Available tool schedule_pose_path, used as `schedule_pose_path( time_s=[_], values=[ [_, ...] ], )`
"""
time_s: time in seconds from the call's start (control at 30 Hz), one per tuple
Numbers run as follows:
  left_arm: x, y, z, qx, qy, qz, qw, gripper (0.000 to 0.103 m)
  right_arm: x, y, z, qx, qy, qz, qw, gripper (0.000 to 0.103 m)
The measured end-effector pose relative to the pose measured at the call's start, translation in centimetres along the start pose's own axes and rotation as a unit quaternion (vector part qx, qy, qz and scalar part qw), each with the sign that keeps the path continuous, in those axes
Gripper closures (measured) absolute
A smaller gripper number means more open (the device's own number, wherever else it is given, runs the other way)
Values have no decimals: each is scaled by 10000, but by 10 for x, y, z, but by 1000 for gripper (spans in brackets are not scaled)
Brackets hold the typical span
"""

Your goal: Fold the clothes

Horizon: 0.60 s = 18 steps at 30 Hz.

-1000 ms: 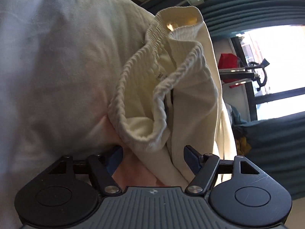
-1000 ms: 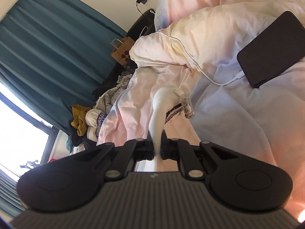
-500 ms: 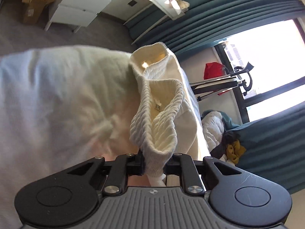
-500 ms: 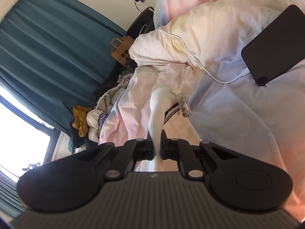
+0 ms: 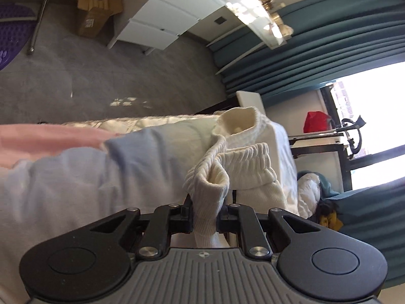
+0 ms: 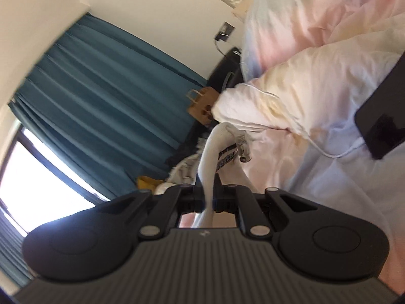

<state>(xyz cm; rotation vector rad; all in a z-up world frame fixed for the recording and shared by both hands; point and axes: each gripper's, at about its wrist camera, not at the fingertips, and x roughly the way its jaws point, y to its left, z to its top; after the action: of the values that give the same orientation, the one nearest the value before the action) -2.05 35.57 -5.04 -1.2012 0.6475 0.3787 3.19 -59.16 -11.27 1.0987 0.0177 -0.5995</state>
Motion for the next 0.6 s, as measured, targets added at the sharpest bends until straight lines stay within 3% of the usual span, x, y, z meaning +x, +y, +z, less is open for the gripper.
schedule_pose_path(
  time_s=[0.13,0.2,0.27,0.37,0.43,0.53,0.6],
  values=[
    [-8,29,-3,110,240,202,9994,87,7,-35,-5,442,546,-1425,9873,94],
    [-14,39,-4,203,306,203,9991,86,15,-45,-10,470,807,-1794,9793,94],
    [-19,44,-5,265,363,162,9989,84,18,-46,-12,371,871,-1933,9766,93],
    [-30,49,-6,556,380,99,9977,72,11,-40,-13,240,745,-1999,9767,90],
    [-38,49,-7,854,329,110,9957,58,4,-35,-13,141,598,-2104,9757,80],
    [-53,36,-15,1375,225,142,9901,45,-11,-24,-14,-245,197,-2453,9689,61],
    [-64,19,-24,1799,98,169,9835,37,-21,-12,-13,-507,-61,-2421,9689,53]
  ],
)
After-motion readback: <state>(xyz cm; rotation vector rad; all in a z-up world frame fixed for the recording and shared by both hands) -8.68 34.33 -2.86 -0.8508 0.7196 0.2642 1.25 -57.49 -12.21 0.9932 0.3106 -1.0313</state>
